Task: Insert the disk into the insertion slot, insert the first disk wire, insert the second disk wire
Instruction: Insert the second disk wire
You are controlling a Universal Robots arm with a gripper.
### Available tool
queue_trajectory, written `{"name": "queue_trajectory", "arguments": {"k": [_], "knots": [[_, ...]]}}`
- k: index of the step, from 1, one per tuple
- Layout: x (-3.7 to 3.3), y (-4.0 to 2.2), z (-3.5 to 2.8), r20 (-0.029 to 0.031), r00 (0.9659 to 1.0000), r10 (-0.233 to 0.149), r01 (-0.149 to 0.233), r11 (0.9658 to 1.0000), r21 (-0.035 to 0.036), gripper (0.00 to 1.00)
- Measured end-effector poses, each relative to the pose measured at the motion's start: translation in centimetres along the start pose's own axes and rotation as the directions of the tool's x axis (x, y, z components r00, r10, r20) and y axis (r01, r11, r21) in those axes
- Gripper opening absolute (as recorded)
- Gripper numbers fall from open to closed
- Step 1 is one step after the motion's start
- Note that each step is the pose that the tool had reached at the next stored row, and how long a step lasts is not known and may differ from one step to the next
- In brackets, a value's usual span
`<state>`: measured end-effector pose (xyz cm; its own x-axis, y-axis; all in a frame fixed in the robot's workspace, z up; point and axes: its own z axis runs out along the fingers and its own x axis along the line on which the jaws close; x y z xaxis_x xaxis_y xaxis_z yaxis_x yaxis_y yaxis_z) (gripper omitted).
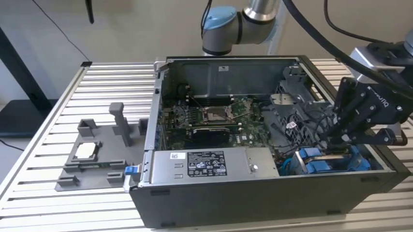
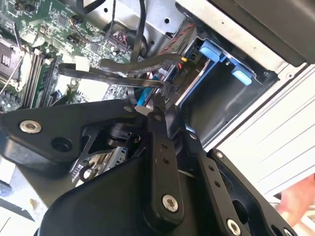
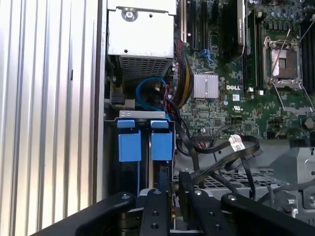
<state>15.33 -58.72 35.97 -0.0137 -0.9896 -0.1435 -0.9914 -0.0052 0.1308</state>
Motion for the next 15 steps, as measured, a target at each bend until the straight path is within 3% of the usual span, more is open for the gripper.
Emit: {"name": "queue_trajectory", "arguments": {"k": [9, 15], "knots": [[-0.20, 0.22, -1.35, 0.0002, 1.0000, 0.002, -0.002, 1.0000, 0.0004, 0.24], [-0.21, 0.24, -1.41, 0.0003, 1.0000, 0.002, -0.002, 1.0000, 0.0005, 0.24]]}}
